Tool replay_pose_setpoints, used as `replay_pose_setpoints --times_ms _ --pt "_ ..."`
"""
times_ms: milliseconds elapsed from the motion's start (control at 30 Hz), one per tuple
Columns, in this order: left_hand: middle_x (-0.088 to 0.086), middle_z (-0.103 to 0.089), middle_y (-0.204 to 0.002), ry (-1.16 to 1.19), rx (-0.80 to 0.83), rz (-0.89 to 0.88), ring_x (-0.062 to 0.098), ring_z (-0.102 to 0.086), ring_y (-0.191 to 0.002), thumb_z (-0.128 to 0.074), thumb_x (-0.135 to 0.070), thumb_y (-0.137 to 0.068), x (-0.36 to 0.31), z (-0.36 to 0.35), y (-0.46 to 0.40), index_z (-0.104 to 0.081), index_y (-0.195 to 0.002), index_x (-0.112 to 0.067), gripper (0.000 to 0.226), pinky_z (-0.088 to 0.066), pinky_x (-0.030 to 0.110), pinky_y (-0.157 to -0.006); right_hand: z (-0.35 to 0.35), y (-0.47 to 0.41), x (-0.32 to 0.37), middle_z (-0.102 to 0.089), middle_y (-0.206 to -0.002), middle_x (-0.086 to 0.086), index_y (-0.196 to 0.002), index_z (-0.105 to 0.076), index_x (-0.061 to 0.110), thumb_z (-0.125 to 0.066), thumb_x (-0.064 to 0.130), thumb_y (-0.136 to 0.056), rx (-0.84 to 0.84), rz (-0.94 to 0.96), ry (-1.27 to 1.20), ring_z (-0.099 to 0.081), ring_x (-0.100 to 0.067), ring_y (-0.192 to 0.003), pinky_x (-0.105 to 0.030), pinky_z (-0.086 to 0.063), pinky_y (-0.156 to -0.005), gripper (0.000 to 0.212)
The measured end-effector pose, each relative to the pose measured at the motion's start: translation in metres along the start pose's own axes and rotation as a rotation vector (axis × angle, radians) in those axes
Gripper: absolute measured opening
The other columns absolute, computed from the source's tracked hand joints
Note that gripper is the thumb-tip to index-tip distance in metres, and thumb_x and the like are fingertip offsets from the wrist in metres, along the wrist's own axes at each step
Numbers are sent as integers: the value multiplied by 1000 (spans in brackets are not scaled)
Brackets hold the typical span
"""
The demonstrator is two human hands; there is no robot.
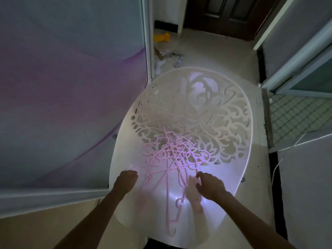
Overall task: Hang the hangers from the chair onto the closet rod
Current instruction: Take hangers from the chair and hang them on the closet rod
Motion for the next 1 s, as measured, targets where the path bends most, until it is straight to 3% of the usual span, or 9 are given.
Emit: replay_pose_setpoints --times_ms 100,200,367,567,667,733,833,933,1000 --pt "10 -50 -137 -138 -7 -82 24 -51 -121 -50 -15 -94 1 -28 -31 -48 -133 -10 40 -40 25 -94 -31 -38 -2 -36 -140 -8 -144 -19 9 -54 51 -87 -57 -121 -165 -37 -26 -130 -39 -39 -100 79" --pt "8 -52 -135 -246 -64 -156 25 -53 -121 -62 -39 -86 3 -48 -51 -45 -135 -11 59 -43 30 -97 -60 -63 -2 -21 -147 -11 -147 -2 4 -64 62 -74 -125 -219 -302 -28 -29 -135 -43 -37 -103 112" --pt "9 -48 -137 -539 -243 -238 28 -44 -127 -72 -66 -59 1 -63 -53 -40 -138 -15 99 -44 38 -98 -72 -67 0 -29 -140 -11 -146 -11 5 -71 57 -68 -308 -245 -334 -35 -29 -127 -44 -41 -97 111" --pt "9 -53 -126 -597 -390 -368 29 -45 -121 -80 -55 -56 -14 -69 -40 -57 -118 -14 78 -44 37 -89 -68 -74 -11 -31 -131 -8 -130 -33 10 -77 54 -63 -296 -225 -424 -46 -29 -117 -43 -45 -93 91" --pt "8 -56 -116 -559 -409 -363 29 -49 -113 -86 -41 -52 -18 -66 -36 -57 -109 -10 72 -43 37 -85 -63 -72 -17 -34 -134 -6 -132 -35 13 -76 53 -63 -316 -251 -426 -42 -28 -121 -41 -38 -98 89" --pt "6 -55 -111 -498 -358 -369 26 -52 -107 -85 -33 -57 -23 -66 -34 -55 -106 -9 62 -42 34 -80 -57 -70 -21 -33 -137 -7 -134 -35 12 -78 50 -62 -350 -241 -452 -37 -29 -124 -41 -35 -101 92" --pt "-2 -56 -96 -389 -192 -368 18 -56 -88 -77 -27 -72 -29 -68 -36 -56 -101 -11 40 -39 27 -70 -50 -67 -23 -31 -134 -11 -136 -32 6 -83 31 -61 -316 -167 -736 -40 -28 -121 -43 -41 -100 94" --pt "-8 -64 -87 -170 -14 -383 12 -62 -74 -68 -31 -83 -41 -67 -39 -58 -84 -18 17 -46 28 -69 -33 -61 -26 -48 -107 -3 -125 -40 12 -83 29 -58 -254 -112 -924 -56 -18 -83 -38 -50 -80 82" --pt "-4 -69 -85 73 85 -341 13 -68 -60 -60 -34 -88 -50 -63 -34 -53 -77 -19 20 -47 26 -55 -23 -57 -34 -55 -93 6 -120 -42 17 -82 24 -65 -204 -126 -984 -59 -19 -83 -38 -51 -81 69"
Point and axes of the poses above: each hand's wrist, its own y-axis away from the middle knuckle, its own z-axis out of the back of the hand, x = y × z, the point moved 9 cm from there along -y, towards the middle knuckle
